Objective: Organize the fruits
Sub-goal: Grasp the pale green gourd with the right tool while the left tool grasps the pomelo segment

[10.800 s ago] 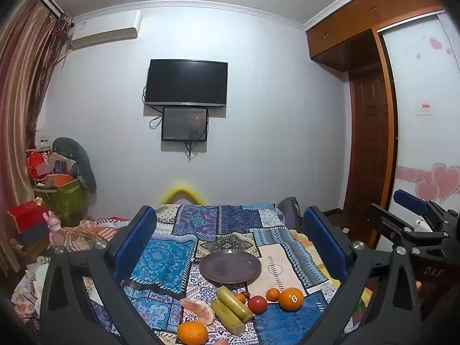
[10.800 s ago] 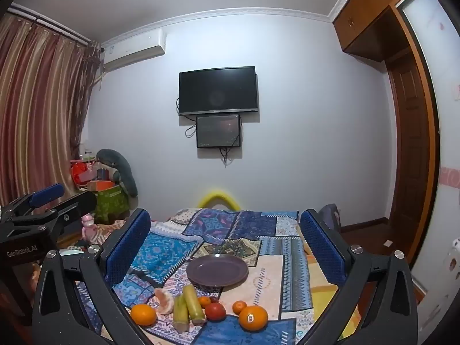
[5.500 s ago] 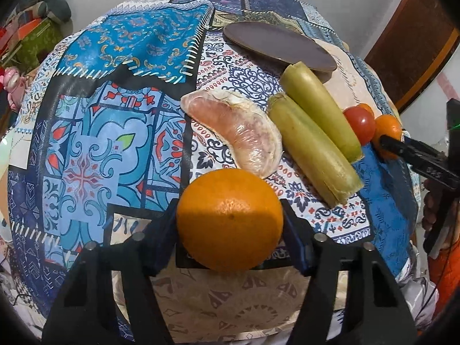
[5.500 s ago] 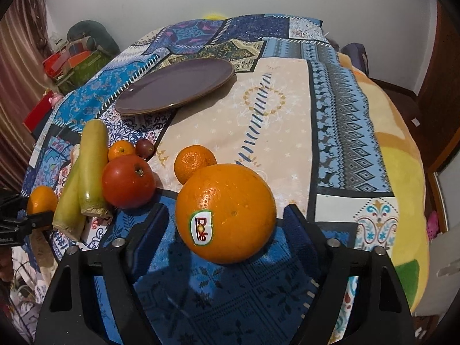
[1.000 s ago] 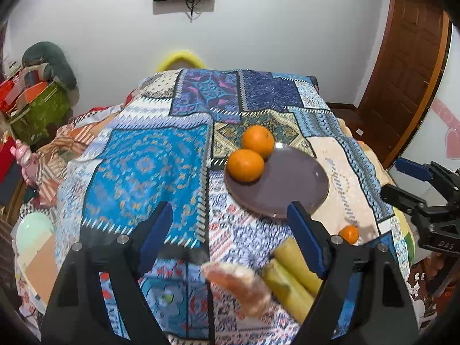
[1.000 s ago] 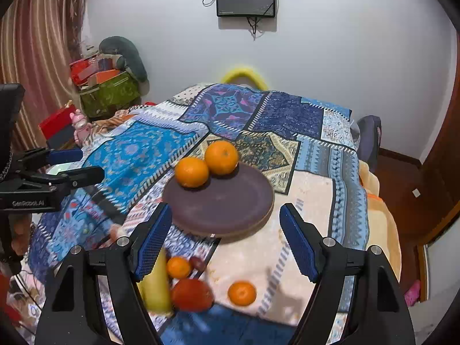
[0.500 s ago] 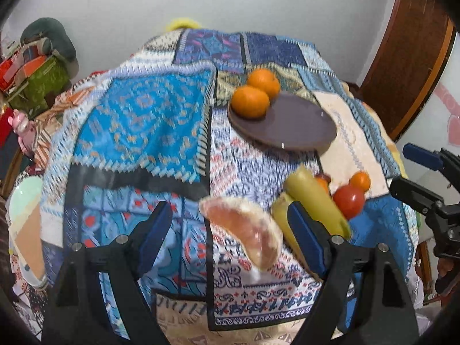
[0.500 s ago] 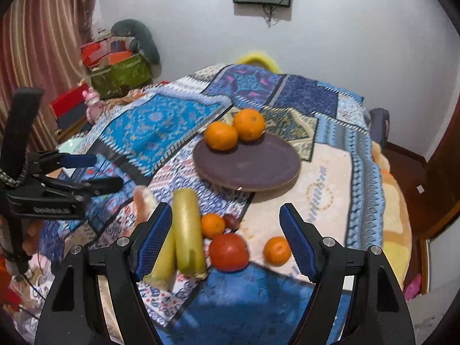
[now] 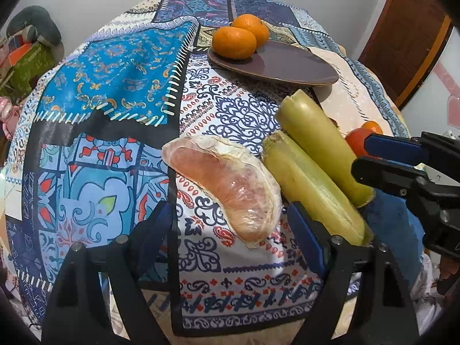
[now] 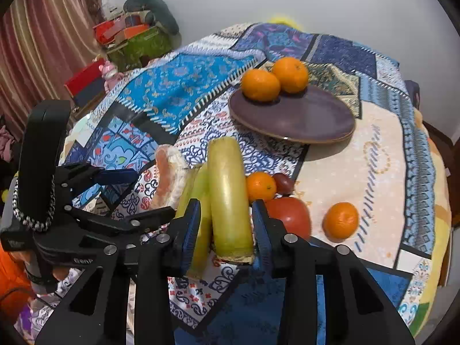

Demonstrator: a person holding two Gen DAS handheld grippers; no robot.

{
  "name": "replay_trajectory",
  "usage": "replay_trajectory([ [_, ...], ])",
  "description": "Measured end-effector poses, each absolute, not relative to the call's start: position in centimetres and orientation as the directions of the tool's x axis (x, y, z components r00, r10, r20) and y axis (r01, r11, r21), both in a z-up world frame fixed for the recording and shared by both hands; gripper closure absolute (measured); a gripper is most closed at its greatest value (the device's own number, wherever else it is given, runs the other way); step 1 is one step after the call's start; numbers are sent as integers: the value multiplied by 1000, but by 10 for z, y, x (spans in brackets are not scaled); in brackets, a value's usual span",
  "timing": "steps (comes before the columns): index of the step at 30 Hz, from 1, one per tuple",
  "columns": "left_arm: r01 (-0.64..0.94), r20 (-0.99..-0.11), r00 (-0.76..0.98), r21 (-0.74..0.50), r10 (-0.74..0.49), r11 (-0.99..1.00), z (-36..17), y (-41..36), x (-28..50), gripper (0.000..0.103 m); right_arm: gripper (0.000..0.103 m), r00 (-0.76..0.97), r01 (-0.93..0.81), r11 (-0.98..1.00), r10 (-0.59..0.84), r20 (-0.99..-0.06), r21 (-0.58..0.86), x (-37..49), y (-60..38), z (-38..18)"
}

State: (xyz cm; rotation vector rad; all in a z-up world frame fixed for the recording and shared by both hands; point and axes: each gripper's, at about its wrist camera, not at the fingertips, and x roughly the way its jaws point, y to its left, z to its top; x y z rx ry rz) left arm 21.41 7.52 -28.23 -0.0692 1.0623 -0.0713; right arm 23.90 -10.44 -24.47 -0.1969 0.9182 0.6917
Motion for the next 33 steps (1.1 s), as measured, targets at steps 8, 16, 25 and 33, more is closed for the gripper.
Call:
replay_trajectory([
  [8, -3, -853, 517, -91, -76, 996, -285, 83, 212, 29, 70, 389, -634, 765, 441, -809, 112, 254, -93, -256],
  [16, -2, -852, 508, -144, -123, 990, -281, 109, 198, 40, 70, 366, -638, 760, 442, -819, 125, 261, -87, -262],
  [25, 9, -862, 478, -191, -172, 982, -278, 113, 199, 40, 71, 374, -648, 755, 426, -824, 96, 256, -81, -262],
  [33, 12, -873, 462, -171, -157, 985, -282, 101, 221, 39, 71, 346, -666, 740, 422, -838, 98, 241, -94, -261],
])
